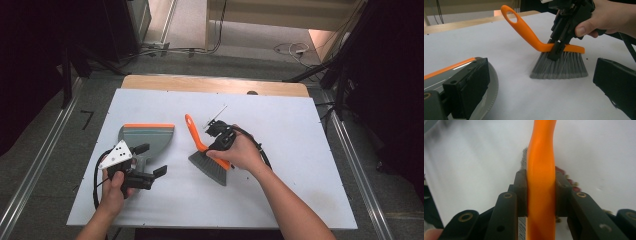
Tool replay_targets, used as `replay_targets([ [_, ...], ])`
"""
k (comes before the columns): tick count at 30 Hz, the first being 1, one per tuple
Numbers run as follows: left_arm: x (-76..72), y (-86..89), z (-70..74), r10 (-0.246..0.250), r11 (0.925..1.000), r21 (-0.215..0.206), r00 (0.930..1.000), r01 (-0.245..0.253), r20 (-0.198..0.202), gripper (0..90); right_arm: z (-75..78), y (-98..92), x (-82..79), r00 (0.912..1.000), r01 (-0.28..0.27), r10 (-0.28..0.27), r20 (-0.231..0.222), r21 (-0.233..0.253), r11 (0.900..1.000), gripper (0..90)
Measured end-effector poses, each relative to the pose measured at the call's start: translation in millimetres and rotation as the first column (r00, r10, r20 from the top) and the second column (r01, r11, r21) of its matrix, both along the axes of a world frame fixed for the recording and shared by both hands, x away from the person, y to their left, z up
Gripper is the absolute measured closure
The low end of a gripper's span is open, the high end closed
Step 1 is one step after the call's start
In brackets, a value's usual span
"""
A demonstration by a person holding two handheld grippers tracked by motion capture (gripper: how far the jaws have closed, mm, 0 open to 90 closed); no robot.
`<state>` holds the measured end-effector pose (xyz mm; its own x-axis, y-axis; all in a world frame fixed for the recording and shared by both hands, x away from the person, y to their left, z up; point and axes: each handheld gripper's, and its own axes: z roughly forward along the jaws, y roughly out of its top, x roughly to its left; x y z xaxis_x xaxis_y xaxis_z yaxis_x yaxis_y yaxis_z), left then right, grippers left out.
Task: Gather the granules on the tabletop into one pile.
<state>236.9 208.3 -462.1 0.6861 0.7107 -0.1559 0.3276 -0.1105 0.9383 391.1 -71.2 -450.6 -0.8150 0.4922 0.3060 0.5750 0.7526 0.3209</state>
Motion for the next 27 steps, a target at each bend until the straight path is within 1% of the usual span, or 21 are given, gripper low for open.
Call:
replay_targets([
  [3,-0.1,-0.2,0.1,0.000,1.0000,0.003,1.0000,0.000,0.000,1.6,-0.5,-9.5,6.7,0.9986,0.053,-0.053,0.009,0.006,0.999,67.7],
  [9,0.2,-0.6,-0.2,0.001,1.0000,0.006,1.0000,-0.001,-0.002,1.6,-4.1,-31.2,18.2,0.9918,0.127,-0.127,-0.001,0.029,0.991,67.2],
  [16,0.3,-0.9,-0.4,0.000,1.0000,0.009,1.0000,0.000,-0.005,1.6,-8.0,-54.1,26.1,0.9749,0.222,-0.221,-0.023,0.044,0.974,66.7],
  [21,0.2,-1.6,-0.6,-0.001,1.0000,0.009,1.0000,0.001,-0.004,1.6,-8.2,-66.3,28.9,0.9666,0.256,-0.256,-0.015,0.053,0.965,66.7],
  [24,0.4,-1.7,-0.6,0.000,1.0000,0.009,1.0000,0.000,-0.005,1.6,-8.7,-72.4,30.0,0.9586,0.285,-0.284,-0.022,0.050,0.957,66.6],
  [27,0.5,-1.9,-0.8,-0.001,1.0000,0.007,1.0000,0.001,-0.004,1.6,-9.1,-78.0,31.1,0.9534,0.302,-0.301,-0.021,0.062,0.951,66.6],
])
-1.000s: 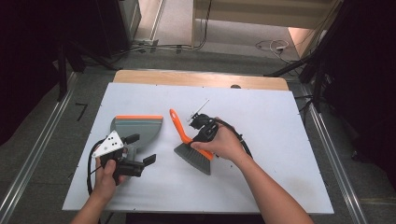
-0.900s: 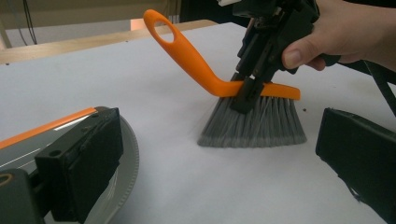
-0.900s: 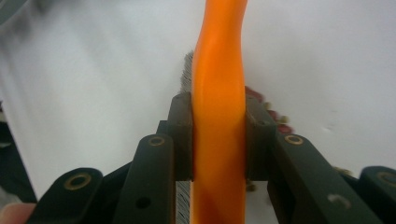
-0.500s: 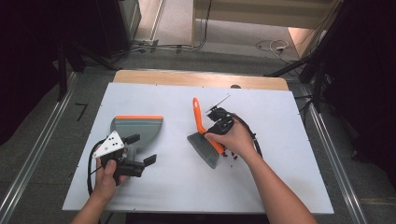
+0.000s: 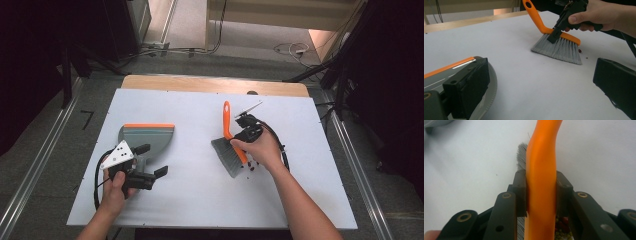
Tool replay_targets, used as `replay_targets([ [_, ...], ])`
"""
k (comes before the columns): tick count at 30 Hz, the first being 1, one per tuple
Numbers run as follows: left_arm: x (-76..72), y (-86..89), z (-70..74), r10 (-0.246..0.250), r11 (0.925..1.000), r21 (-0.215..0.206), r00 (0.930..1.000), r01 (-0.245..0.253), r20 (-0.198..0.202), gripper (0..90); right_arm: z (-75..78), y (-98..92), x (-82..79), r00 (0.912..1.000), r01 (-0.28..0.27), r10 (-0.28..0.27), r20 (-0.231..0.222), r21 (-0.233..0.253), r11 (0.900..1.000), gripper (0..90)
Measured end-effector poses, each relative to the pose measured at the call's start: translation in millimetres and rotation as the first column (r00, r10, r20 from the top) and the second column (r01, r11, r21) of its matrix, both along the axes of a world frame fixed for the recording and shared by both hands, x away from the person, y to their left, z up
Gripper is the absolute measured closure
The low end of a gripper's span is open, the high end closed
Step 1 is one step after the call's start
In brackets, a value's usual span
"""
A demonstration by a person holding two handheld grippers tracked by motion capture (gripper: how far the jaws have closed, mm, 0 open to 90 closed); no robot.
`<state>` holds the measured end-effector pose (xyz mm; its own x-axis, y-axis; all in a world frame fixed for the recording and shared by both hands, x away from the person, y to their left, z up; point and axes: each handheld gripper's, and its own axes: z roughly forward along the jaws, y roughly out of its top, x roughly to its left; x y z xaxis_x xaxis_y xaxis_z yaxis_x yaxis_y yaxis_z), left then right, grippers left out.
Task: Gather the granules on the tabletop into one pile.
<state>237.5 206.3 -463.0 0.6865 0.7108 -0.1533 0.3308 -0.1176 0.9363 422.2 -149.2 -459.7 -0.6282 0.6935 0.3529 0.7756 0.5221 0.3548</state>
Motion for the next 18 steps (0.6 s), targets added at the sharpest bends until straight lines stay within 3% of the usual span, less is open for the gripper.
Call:
replay_targets([
  [13,0.3,-0.4,-0.4,-0.001,1.0000,0.001,1.0000,0.001,-0.002,1.6,2.2,-22.5,4.7,0.9974,0.068,-0.068,0.024,-0.005,0.998,66.6],
  [15,0.4,-0.5,-0.4,-0.001,1.0000,0.005,1.0000,0.001,-0.006,1.6,3.1,-22.9,3.9,0.9977,0.063,-0.064,0.025,0.015,0.998,66.8],
  [18,1.0,-1.5,-1.0,0.000,1.0000,0.003,1.0000,0.000,-0.006,1.6,7.4,-23.4,1.5,0.9993,0.034,-0.035,0.014,0.097,0.995,67.5],
])
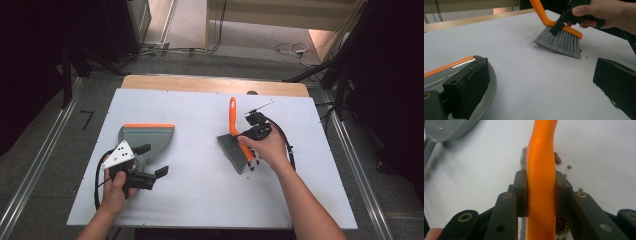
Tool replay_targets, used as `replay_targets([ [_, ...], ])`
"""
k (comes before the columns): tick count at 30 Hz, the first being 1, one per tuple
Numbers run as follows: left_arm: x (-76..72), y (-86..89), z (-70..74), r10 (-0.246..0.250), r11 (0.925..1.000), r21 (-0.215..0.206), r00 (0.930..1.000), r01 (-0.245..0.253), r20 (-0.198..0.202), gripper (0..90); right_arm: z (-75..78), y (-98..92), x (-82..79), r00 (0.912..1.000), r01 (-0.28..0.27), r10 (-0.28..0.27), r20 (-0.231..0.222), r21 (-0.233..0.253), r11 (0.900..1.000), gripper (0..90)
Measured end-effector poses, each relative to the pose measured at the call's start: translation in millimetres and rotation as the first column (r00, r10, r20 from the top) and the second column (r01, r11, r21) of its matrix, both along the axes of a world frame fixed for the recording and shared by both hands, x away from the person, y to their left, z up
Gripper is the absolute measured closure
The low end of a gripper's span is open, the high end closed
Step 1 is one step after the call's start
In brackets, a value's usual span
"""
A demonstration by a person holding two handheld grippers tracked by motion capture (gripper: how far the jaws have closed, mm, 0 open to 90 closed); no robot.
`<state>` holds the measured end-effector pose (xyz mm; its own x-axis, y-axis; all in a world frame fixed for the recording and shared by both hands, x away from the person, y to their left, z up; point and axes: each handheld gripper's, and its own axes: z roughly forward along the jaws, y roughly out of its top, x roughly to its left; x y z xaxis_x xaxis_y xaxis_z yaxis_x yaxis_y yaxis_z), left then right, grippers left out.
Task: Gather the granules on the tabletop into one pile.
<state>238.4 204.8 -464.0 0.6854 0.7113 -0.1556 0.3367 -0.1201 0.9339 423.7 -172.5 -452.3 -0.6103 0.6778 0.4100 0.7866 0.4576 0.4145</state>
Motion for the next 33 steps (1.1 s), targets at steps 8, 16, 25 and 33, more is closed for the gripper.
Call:
replay_targets([
  [8,0.6,1.0,-0.2,0.001,1.0000,0.003,1.0000,-0.001,-0.003,1.6,34.2,2.1,-17.7,0.9797,-0.160,0.157,0.125,0.013,0.987,67.9],
  [16,0.5,0.7,-0.1,0.000,1.0000,-0.003,1.0000,0.000,0.000,1.6,67.1,1.1,-53.0,0.8735,-0.369,0.424,0.240,-0.243,0.897,67.9],
  [25,1.7,-1.1,-1.1,0.002,1.0000,0.002,1.0000,-0.002,-0.009,1.6,38.3,-8.1,-78.3,0.7482,-0.604,0.655,0.103,-0.304,0.737,67.9],
  [33,1.1,-1.0,-1.2,0.002,1.0000,0.001,1.0000,-0.002,-0.009,1.6,15.6,-0.9,-63.3,0.7094,-0.642,0.700,0.083,-0.333,0.691,67.5],
])
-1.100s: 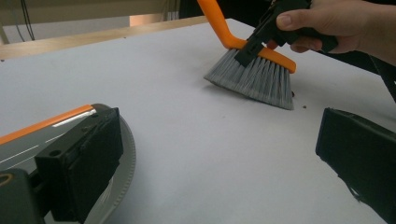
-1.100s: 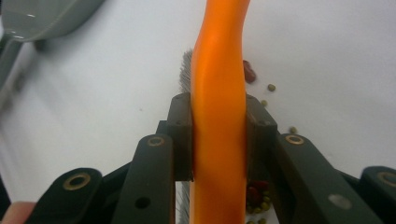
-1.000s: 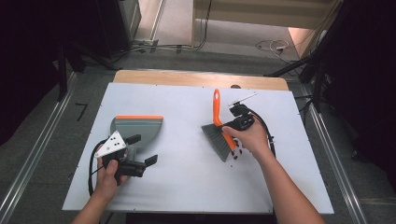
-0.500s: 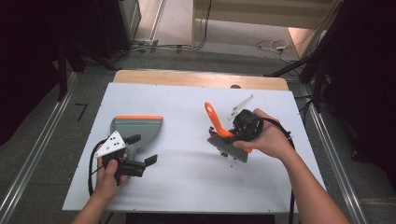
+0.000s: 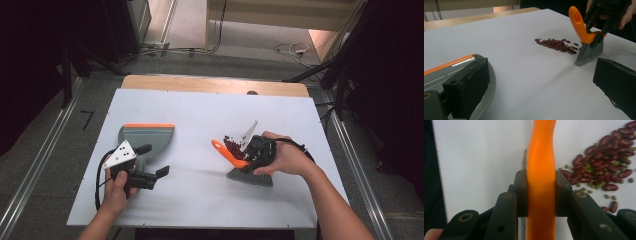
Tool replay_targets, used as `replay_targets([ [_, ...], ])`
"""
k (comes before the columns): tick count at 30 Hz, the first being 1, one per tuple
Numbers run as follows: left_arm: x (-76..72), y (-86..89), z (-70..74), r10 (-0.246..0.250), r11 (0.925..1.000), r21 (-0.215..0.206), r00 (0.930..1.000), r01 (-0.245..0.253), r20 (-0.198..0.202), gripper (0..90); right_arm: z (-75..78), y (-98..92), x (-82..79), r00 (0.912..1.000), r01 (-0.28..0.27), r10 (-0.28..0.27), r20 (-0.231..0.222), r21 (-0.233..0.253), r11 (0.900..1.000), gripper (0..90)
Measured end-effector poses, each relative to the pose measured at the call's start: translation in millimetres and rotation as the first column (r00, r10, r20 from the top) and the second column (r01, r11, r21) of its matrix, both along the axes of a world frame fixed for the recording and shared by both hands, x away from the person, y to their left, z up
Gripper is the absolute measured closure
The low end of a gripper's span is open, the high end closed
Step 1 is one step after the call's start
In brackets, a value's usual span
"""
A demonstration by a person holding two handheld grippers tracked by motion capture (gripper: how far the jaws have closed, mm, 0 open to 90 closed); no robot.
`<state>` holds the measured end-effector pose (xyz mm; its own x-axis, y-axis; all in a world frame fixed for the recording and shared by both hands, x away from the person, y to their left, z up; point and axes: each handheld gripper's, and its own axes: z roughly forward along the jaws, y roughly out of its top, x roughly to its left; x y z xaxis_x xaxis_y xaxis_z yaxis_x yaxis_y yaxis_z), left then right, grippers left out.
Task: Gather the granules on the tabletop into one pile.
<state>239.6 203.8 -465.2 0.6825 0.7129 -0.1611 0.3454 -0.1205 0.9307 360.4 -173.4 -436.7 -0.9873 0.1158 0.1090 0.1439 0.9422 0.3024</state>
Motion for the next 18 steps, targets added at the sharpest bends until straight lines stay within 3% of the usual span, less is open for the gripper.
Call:
replay_targets([
  [6,0.5,0.4,-0.5,-0.001,1.0000,0.000,1.0000,0.001,-0.001,1.6,-3.5,1.2,13.8,0.9996,-0.025,0.025,0.011,0.024,0.999,67.2],
  [13,0.4,0.4,-0.5,0.001,1.0000,0.000,1.0000,-0.001,-0.002,1.6,-3.4,2.4,30.2,0.9987,0.007,-0.009,0.050,0.049,0.999,67.0],
  [18,0.5,-0.1,-1.1,-0.001,1.0000,0.006,1.0000,0.001,-0.005,1.6,-4.6,2.4,41.5,0.9984,0.024,-0.027,0.050,0.066,0.998,66.9],
])
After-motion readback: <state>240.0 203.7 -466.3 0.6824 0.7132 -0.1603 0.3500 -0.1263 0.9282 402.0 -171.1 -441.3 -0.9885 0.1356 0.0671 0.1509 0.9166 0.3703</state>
